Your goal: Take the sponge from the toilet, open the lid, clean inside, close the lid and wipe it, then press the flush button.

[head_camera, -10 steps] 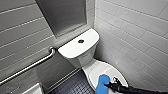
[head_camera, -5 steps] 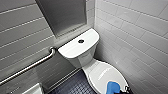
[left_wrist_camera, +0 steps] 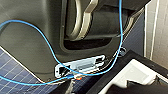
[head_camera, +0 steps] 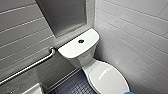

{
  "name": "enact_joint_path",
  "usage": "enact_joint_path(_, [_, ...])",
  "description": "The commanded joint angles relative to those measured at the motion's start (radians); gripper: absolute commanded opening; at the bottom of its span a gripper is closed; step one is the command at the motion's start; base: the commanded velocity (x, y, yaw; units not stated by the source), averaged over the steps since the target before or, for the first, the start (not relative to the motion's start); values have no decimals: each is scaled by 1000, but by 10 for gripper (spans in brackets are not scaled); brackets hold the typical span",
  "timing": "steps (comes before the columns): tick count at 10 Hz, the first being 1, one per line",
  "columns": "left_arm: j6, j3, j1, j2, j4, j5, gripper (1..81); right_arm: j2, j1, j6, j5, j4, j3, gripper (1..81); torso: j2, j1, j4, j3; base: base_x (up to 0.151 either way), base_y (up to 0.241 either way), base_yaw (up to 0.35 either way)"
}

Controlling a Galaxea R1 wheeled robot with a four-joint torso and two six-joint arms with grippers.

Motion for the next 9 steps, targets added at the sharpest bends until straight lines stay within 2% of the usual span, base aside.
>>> enact_joint_path(1, [3, 11, 22, -16, 6, 89, 811, -108, -112, 5, 17, -3, 53, 10, 0, 0, 0, 0, 0, 0, 0])
enact_joint_path(3, [3, 11, 8, -22, 8, 88, 811, -62, -278, -9, 18, -8, 1, 10, 0, 0, 0, 0, 0, 0, 0])
enact_joint_path(4, [3, 7, 0, -23, 19, 88, 811, -16, -347, -17, 18, -39, -54, 10, 0, 0, 0, 0, 0, 0, 0])
enact_joint_path(6, [2, -8, -13, -22, 19, 88, 811, 59, -458, -15, 20, -162, -120, 10, 0, 0, 0, 0, 0, 0, 0])
enact_joint_path(7, [3, -9, -16, -22, 19, 88, 811, 102, -499, -17, 29, -196, -152, 10, 0, 0, 0, 0, 0, 0, 0])
enact_joint_path(9, [2, -9, -24, -22, 19, 88, 811, 197, -561, -14, 130, -230, -264, 10, -1, 0, -97, 0, 0, 0, 0])
